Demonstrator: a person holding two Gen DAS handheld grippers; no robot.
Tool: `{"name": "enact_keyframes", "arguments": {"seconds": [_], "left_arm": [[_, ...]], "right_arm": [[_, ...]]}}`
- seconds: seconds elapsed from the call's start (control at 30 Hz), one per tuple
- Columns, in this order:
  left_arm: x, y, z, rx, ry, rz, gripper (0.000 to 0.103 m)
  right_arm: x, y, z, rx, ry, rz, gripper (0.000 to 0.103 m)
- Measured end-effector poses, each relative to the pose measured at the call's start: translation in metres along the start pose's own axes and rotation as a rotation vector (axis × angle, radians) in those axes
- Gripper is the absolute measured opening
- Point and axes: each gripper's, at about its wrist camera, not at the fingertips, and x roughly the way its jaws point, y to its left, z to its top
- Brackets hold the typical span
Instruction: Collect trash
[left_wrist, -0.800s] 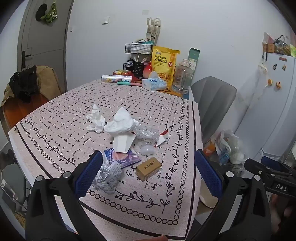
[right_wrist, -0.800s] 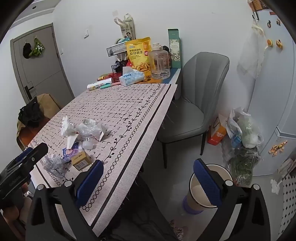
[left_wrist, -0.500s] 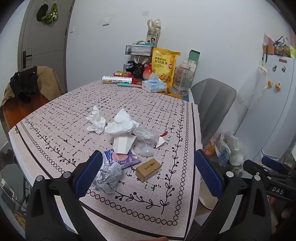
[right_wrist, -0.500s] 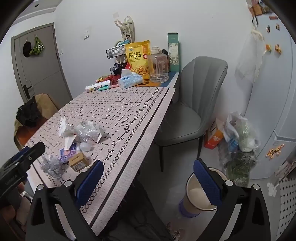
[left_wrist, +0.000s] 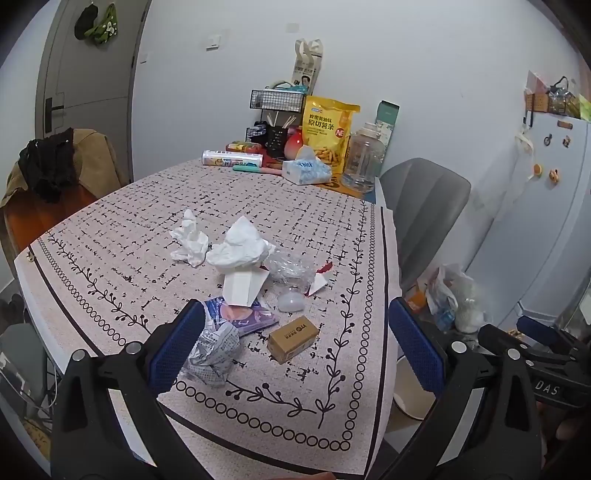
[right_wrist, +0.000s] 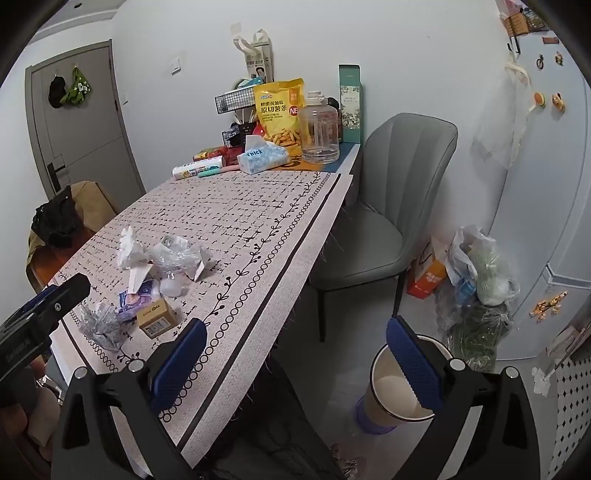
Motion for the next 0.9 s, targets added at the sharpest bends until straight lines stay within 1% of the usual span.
{"name": "enact_keyframes", "arguments": {"seconds": [0.1, 0.53, 0.7, 0.83, 0.9], "left_arm": [[-0.001, -0.001, 0.000, -0.001, -0.007, -0.004, 0.098], [-0.004, -0.003, 0.000, -0.001, -0.016, 0.000, 0.098], [-0.003, 0.000, 0.001, -0.027, -0.006, 0.000, 0.098], [-0.006, 0.001, 0.001, -0.021, -0.018, 0.014, 0.098], [-0.006, 0.005, 0.000, -0.040, -0.020, 0.010, 0.098]], "right_arm": [[-0.002, 0.001, -0.001, -0.008, -0.014, -0.005, 0.095], [0.000, 0.000, -0.001, -0.003, -0.016, -0.008, 0.095], [0.002, -0.001, -0.003, -0.001, -0.026, -0.015, 0.095], [0.007, -0.002, -0.005, 0.013, -0.020, -0.007, 0.095], [0.009, -0.002, -0.005, 0.016, -0.019, 0.015, 0.095]]}}
